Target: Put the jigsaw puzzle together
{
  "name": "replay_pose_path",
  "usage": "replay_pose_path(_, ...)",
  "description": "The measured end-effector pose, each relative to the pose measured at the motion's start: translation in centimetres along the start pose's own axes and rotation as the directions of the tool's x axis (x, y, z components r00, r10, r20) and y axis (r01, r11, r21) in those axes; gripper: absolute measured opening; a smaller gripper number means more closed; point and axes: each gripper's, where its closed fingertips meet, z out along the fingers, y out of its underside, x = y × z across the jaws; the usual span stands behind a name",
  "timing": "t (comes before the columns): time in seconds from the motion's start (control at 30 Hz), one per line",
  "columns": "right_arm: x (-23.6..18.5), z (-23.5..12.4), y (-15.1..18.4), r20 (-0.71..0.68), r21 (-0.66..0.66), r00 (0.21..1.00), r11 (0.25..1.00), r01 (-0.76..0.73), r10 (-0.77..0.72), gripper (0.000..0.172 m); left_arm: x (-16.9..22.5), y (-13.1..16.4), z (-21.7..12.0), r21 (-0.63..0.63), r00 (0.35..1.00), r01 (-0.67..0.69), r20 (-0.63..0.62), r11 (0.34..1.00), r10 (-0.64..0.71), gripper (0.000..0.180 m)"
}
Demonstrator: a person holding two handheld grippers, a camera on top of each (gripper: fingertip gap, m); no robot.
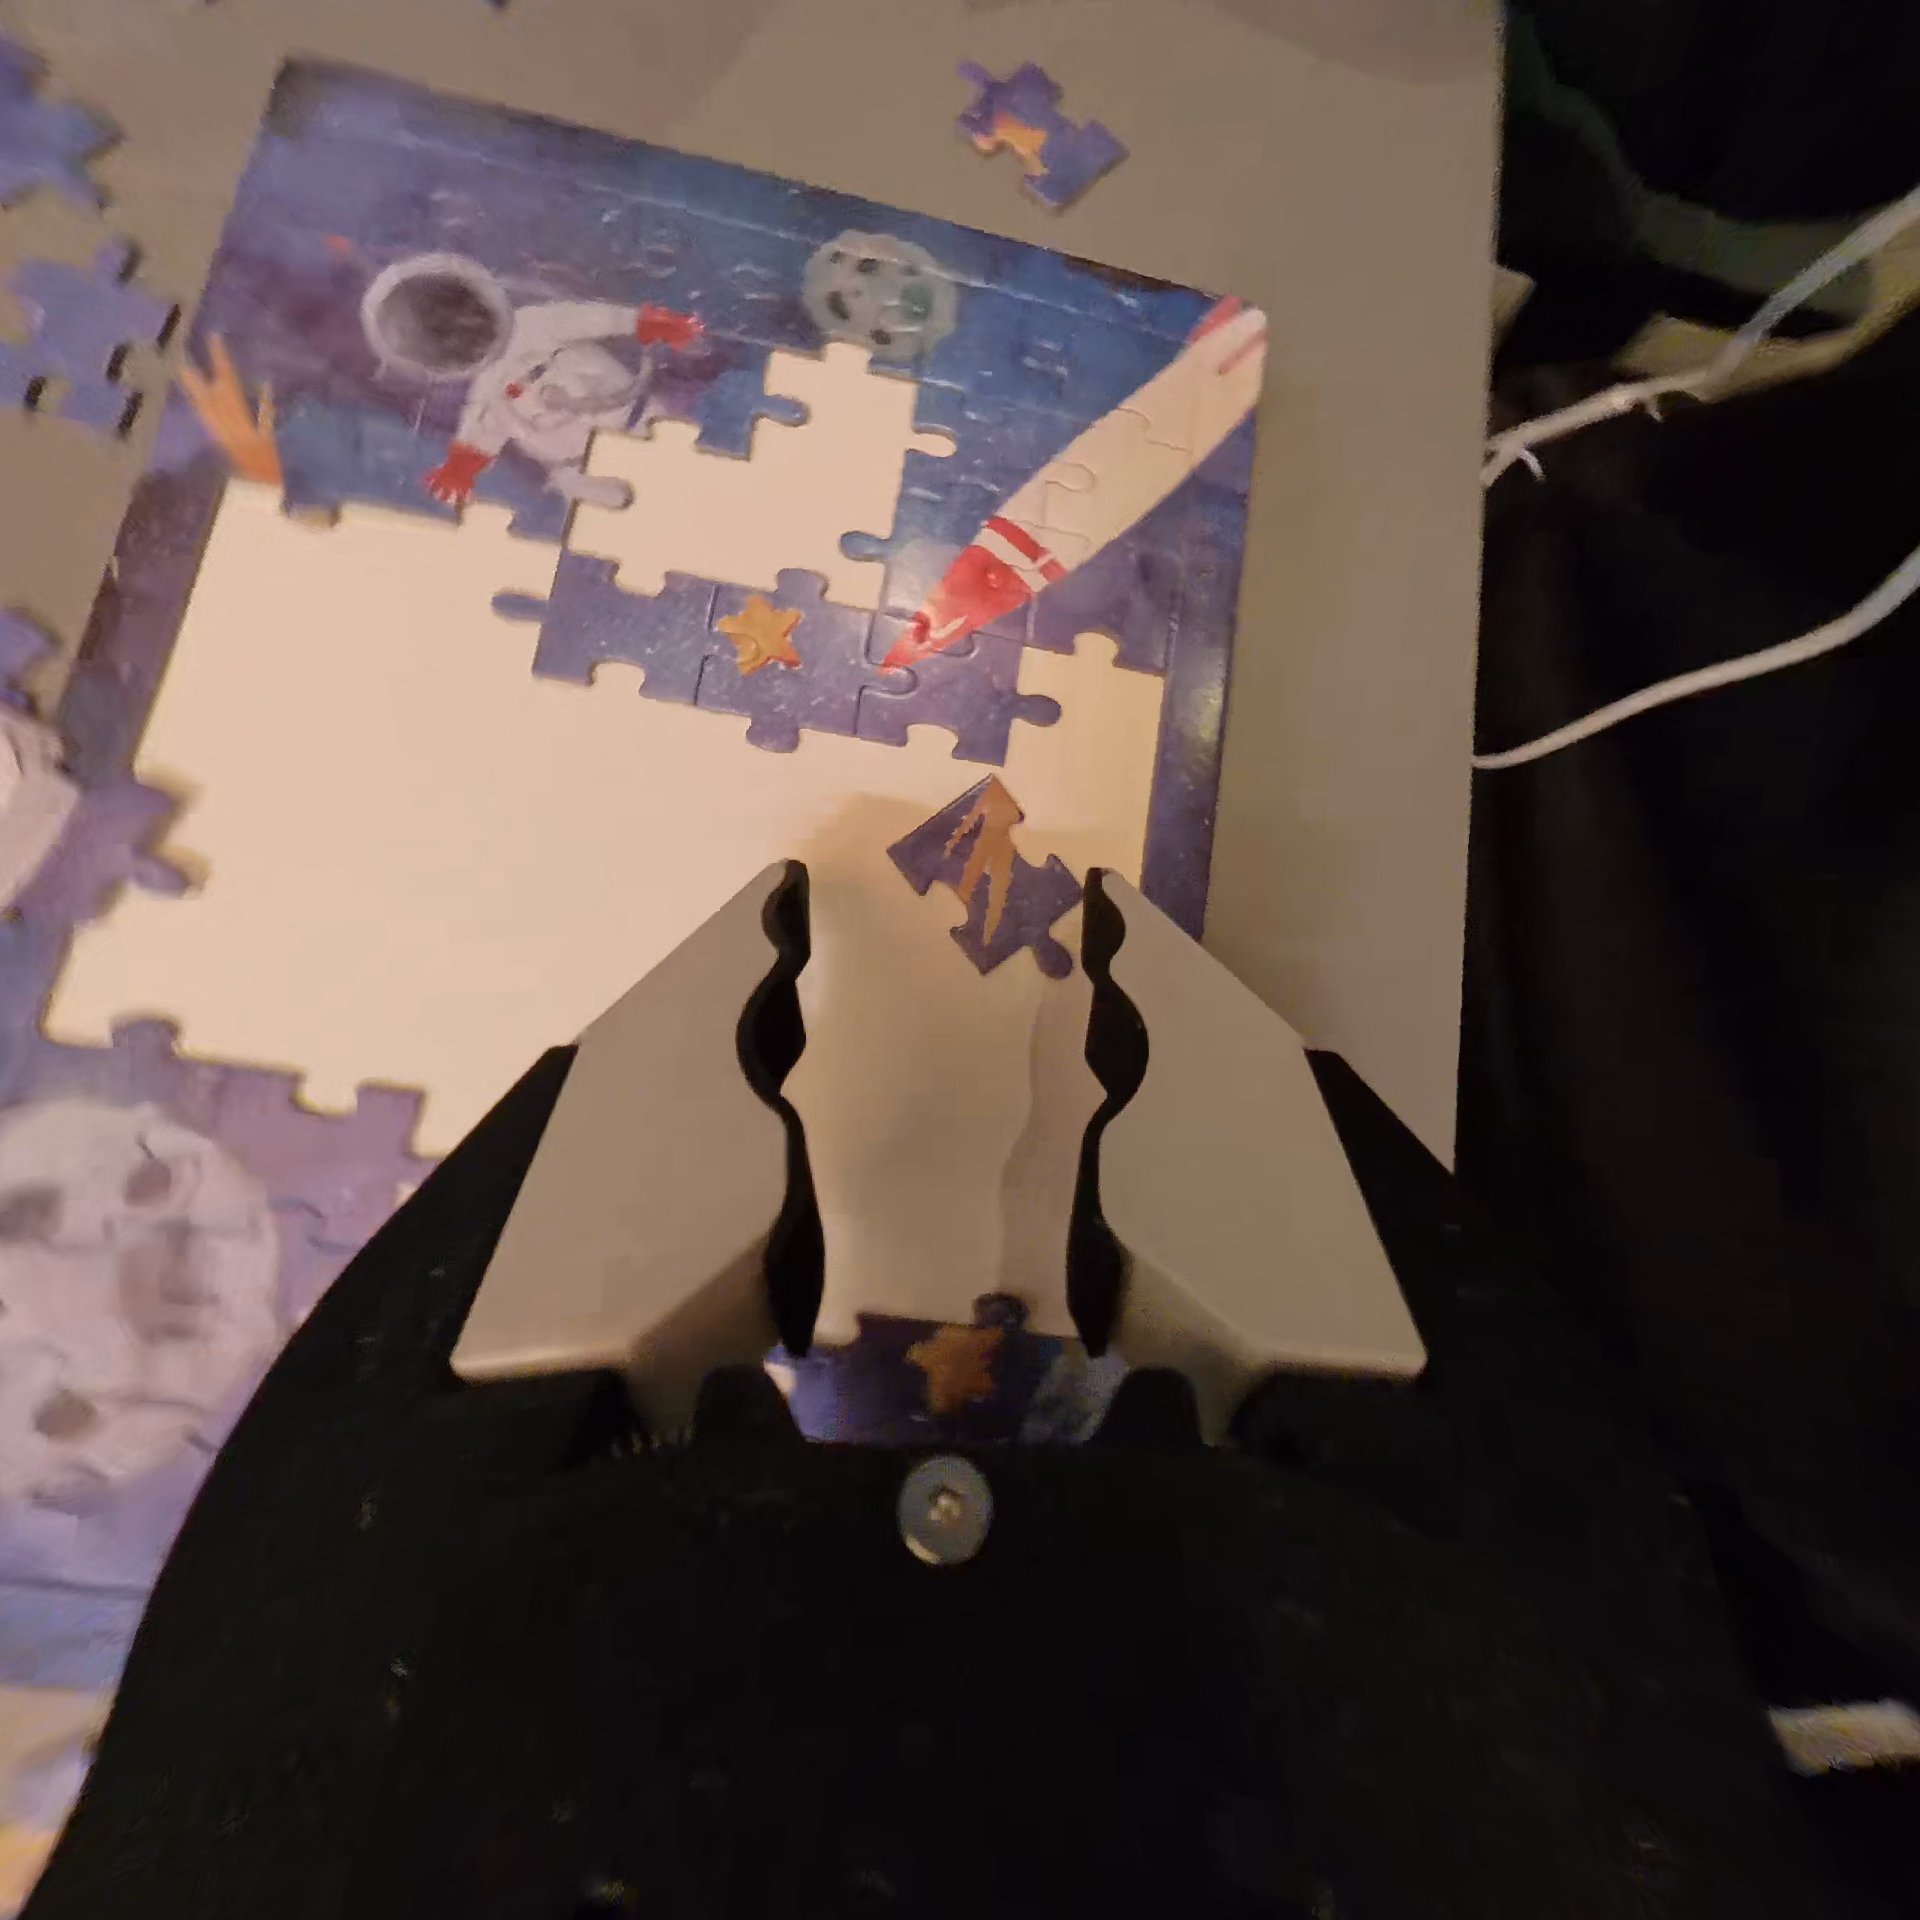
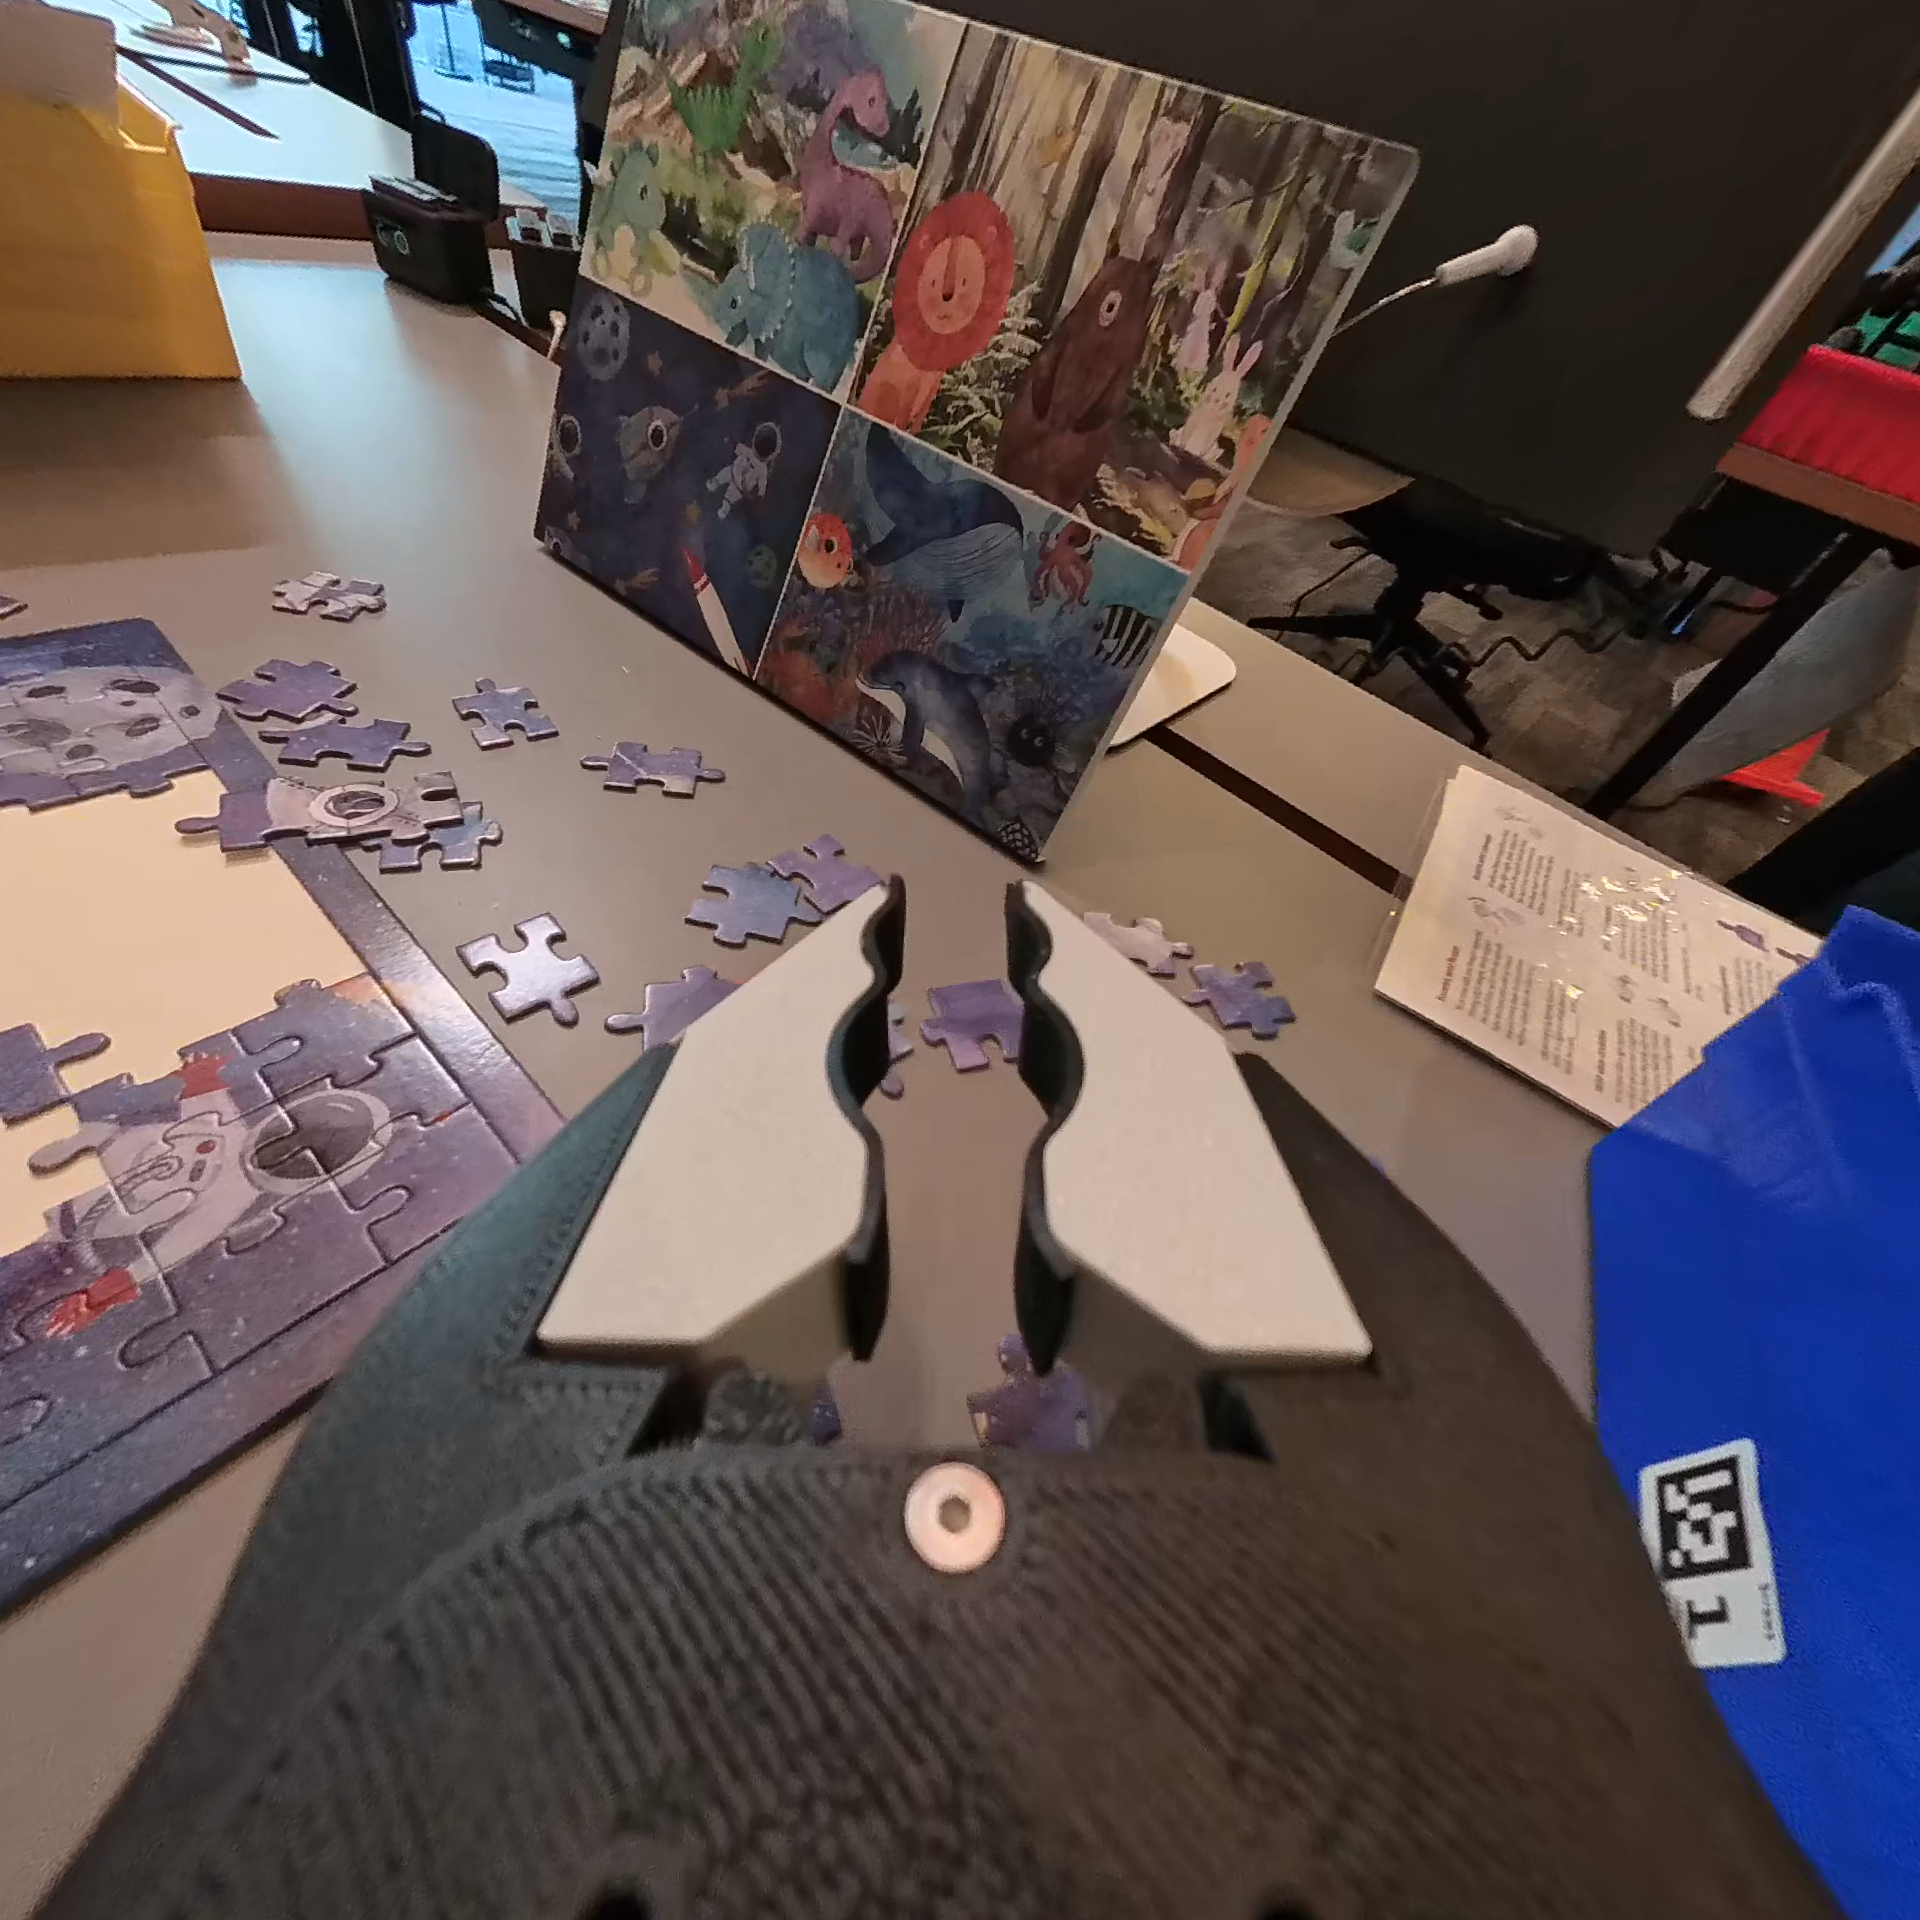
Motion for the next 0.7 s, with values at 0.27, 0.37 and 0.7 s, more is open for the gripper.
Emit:
replay_pose_path(0.27,-0.2,-0.2,-0.6,0.005,0.018,1.0,1.0,0.005,-0.005,0.017,-0.2,0.4,0.3,0.144,0.909,0.258,0.3,0.955,-0.291,0.048)
replay_pose_path(0.37,-0.3,-0.2,-0.7,0.001,0.019,1.0,1.0,0.019,-0.019,0.017,-0.5,0.9,0.0,0.091,0.893,0.245,0.367,0.965,-0.261,0.05)
replay_pose_path(0.7,0.0,-0.2,-0.4,0.001,0.017,1.0,1.0,-0.002,0.002,0.017,-3.6,3.0,-4.1,0.065,0.726,0.271,0.641,0.96,-0.248,0.04)
